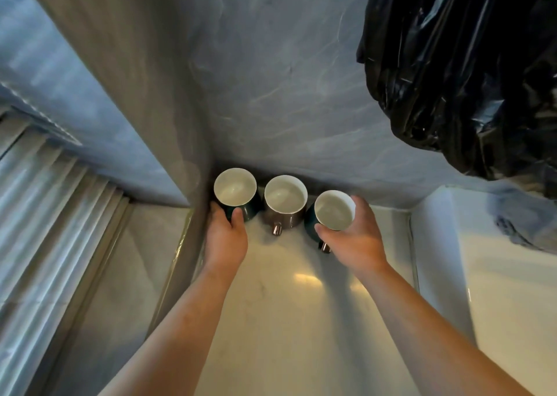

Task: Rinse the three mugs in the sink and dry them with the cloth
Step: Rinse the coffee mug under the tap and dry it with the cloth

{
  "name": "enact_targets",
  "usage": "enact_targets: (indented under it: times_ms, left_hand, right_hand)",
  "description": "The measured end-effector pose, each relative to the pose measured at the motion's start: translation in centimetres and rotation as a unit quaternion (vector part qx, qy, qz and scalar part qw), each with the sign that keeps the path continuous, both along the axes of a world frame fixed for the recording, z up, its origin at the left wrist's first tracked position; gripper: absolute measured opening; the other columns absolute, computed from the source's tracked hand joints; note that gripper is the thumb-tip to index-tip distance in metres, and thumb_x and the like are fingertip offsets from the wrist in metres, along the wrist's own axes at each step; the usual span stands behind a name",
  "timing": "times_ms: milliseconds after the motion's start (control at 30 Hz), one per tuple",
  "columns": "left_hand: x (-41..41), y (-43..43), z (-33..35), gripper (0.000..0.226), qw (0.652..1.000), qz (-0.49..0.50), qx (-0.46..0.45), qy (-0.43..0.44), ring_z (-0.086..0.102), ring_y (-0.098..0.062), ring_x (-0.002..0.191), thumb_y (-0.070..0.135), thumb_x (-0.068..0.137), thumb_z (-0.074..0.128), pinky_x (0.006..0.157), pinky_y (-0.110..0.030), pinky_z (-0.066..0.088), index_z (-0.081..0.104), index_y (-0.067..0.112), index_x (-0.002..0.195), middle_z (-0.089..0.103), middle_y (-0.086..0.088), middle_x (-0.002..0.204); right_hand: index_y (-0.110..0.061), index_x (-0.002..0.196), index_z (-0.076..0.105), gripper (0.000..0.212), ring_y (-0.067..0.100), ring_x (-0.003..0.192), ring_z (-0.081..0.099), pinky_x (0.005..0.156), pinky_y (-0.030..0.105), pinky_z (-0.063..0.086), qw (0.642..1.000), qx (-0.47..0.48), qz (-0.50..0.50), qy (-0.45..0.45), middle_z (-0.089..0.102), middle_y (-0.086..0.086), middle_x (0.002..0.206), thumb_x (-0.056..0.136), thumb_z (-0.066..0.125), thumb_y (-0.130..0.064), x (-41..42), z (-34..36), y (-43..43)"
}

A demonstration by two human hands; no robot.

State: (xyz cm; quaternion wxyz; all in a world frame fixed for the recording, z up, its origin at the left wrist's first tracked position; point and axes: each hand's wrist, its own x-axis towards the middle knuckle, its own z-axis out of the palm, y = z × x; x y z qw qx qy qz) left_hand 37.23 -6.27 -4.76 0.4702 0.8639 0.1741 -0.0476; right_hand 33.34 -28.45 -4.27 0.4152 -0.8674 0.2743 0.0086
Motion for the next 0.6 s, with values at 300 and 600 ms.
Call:
enact_targets:
  times_ms: [300, 600]
  left_hand:
    - [0.6, 0.3, -0.6, 0.055, 1.000, -0.008, 0.002, -0.018, 0.031, -0.030, 0.149, 0.021, 0.107, 0.044, 0.122, -0.036, 0.022, 0.029, 0.000, 0.155, 0.035, -0.019, 0.161]
    - [0.5, 1.3, -0.3, 0.053, 0.999, -0.021, -0.037, -0.020, 0.039, -0.029, 0.145, 0.023, 0.105, 0.050, 0.121, -0.039, 0.028, 0.038, 0.002, 0.151, 0.046, -0.017, 0.154]
  right_hand:
    - [-0.032, 0.143, 0.035, 0.091, 0.013, 0.125, 0.050, 0.093, 0.028, 0.044, 1.000, -0.007, -0.004, -0.007, 0.044, -0.011, 0.143, 0.065, 0.079, -0.051, 1.6, 0.4, -0.3]
    - [-0.025, 0.153, 0.024, 0.102, 0.017, 0.143, 0.032, 0.109, 0.031, 0.033, 0.999, -0.047, 0.026, 0.001, 0.033, -0.003, 0.156, 0.072, 0.078, -0.054, 0.9, 1.2, -0.6]
